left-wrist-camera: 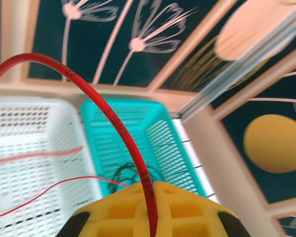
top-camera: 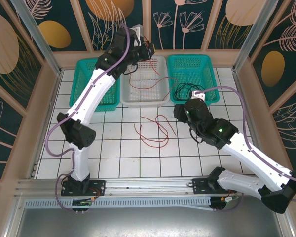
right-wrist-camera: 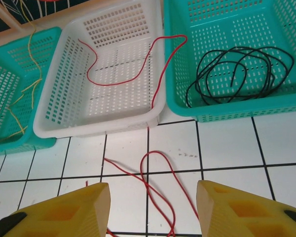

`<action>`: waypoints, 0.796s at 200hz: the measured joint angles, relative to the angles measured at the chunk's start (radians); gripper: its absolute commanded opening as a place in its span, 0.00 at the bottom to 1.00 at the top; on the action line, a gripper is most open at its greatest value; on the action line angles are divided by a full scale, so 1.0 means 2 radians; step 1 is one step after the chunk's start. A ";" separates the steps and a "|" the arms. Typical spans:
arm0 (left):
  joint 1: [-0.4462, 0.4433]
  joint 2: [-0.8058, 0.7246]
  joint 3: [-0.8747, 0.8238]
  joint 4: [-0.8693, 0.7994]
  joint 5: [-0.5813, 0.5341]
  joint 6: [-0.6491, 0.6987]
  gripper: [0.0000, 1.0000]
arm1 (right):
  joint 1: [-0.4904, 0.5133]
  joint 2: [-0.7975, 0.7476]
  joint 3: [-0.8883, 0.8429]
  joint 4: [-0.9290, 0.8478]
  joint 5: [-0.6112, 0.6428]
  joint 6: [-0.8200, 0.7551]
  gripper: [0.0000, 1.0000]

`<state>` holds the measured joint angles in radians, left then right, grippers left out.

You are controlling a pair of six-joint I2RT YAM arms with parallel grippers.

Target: Untangle the cables

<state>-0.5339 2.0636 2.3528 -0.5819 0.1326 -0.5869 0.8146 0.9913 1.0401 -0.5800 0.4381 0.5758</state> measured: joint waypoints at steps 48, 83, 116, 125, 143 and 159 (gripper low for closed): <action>0.014 0.066 0.024 -0.029 -0.040 0.024 0.76 | 0.020 0.003 -0.003 0.000 -0.001 0.010 0.49; 0.008 0.066 -0.018 -0.030 -0.064 0.038 0.80 | 0.021 0.003 -0.005 0.000 -0.001 0.015 0.50; -0.007 0.005 -0.145 -0.011 -0.097 0.041 0.63 | 0.021 0.003 -0.005 0.000 0.000 0.015 0.50; -0.013 -0.026 -0.199 0.003 -0.101 0.042 0.63 | 0.021 0.003 -0.005 0.000 0.000 0.015 0.50; -0.035 -0.101 -0.322 0.042 -0.106 0.039 0.58 | 0.018 0.003 -0.008 0.004 0.001 0.015 0.50; -0.063 -0.160 -0.412 0.067 -0.103 0.029 0.56 | 0.012 0.003 -0.014 0.004 0.003 0.016 0.50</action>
<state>-0.6594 1.7432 1.5280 -0.4480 -0.0734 -0.5293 0.8379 0.9981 1.0130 -0.5728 0.4435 0.6086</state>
